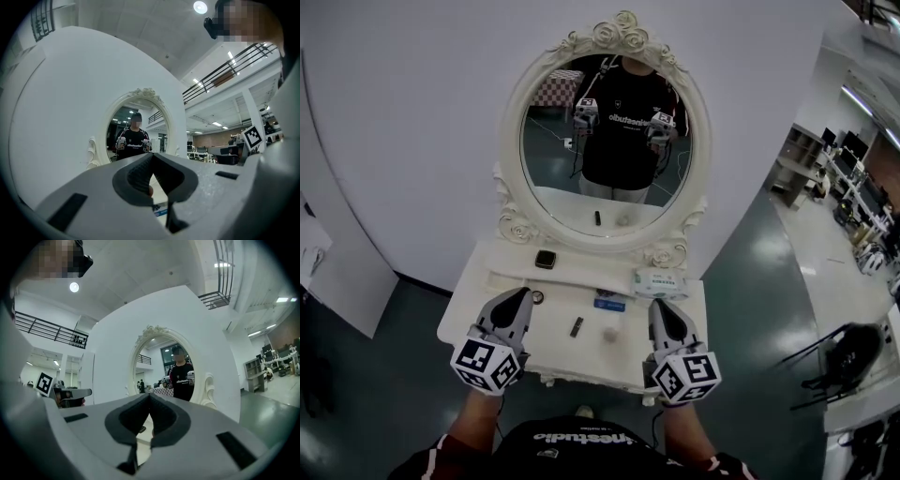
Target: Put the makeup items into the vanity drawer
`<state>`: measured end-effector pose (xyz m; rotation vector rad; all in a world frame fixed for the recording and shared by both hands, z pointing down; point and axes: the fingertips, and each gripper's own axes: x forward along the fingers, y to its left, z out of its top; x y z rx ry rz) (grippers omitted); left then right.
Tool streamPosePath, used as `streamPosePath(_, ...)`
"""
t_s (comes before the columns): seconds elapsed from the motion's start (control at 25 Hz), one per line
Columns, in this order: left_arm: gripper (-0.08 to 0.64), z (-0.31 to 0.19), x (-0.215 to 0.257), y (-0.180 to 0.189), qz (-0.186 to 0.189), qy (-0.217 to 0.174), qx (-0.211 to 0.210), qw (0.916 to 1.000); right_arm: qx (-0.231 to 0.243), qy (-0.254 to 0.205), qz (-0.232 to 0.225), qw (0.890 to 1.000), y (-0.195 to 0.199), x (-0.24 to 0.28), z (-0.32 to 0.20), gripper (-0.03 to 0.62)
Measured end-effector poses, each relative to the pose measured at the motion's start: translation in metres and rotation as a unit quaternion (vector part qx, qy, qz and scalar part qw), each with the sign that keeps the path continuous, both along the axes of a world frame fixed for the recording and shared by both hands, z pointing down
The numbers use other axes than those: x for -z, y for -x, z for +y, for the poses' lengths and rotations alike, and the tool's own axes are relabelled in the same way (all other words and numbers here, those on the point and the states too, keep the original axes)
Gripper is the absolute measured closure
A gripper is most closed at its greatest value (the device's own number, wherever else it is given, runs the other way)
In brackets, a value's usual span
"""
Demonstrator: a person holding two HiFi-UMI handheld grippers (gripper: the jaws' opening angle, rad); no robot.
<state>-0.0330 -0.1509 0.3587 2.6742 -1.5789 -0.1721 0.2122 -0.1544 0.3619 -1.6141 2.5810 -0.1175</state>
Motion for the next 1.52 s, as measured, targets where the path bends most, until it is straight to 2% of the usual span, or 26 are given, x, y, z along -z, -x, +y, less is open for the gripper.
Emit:
streamPosePath(0.2, 0.555, -0.007, -0.004, -0.007, 0.000, 0.003, 0.005, 1.0000, 0.009, 0.007, 0.002, 1.000, -0.006, -0.009, -0.012, 0.589)
streamPosePath(0.4, 0.555, -0.013, -0.009, -0.004, -0.002, 0.013, -0.008, 0.9999, 0.021, 0.026, 0.007, 0.999, 0.009, -0.017, -0.016, 0.586)
streamPosePath(0.52, 0.555, -0.016, -0.008, 0.001, 0.000, 0.017, -0.019, 0.9997, 0.032, 0.036, 0.017, 0.999, 0.022, -0.020, -0.015, 0.478)
streamPosePath(0.64, 0.555, -0.018, -0.008, 0.007, 0.000, 0.018, -0.026, 0.9995, 0.030, 0.042, 0.026, 0.998, 0.029, -0.027, -0.016, 0.431)
streamPosePath(1.08, 0.555, -0.026, -0.019, 0.010, -0.003, 0.026, -0.037, 0.9990, 0.004, 0.079, 0.063, 0.995, 0.028, -0.077, -0.036, 0.425)
streamPosePath(1.52, 0.555, -0.033, -0.042, -0.007, -0.017, 0.040, -0.030, 0.9986, 0.022, 0.145, 0.093, 0.985, 0.016, -0.160, -0.057, 0.423)
